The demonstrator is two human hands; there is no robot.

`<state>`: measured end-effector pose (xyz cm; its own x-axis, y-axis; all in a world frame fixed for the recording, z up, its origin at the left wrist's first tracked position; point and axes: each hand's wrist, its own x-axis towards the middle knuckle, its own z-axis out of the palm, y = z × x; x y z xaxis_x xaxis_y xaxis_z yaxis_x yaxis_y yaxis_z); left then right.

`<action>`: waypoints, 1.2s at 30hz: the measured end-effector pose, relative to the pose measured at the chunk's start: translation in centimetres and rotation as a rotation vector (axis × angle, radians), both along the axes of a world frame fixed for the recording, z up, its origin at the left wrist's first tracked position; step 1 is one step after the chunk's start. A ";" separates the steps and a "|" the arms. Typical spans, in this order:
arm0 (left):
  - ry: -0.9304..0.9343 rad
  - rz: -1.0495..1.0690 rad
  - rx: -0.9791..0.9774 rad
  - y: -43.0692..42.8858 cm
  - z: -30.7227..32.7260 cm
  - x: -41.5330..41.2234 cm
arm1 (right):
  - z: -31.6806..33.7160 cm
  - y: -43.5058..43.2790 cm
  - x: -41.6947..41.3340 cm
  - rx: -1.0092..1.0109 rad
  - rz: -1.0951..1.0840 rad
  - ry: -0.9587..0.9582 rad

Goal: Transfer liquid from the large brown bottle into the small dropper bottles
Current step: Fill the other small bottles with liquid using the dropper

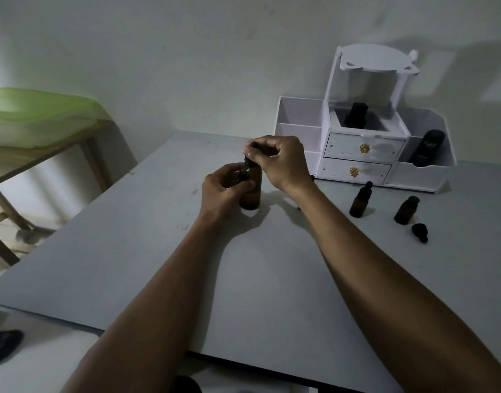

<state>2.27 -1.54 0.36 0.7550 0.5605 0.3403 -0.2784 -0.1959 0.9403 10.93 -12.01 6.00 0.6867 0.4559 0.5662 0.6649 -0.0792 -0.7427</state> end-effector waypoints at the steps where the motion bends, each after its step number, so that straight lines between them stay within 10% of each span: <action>1: -0.001 -0.002 0.000 0.0 0.0 0.0 | -0.1 0.1 0.0 0.006 -0.005 0.000; 36: 0.073 0.036 0.040 0.0 -0.2 -0.7 | 5.7 -0.4 -0.9 0.147 -0.062 -0.154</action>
<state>1.59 -1.57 0.20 0.7582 0.5747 0.3081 -0.2016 -0.2428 0.9489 9.99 -12.42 11.75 0.6110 0.3197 0.7242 0.7689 -0.0218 -0.6390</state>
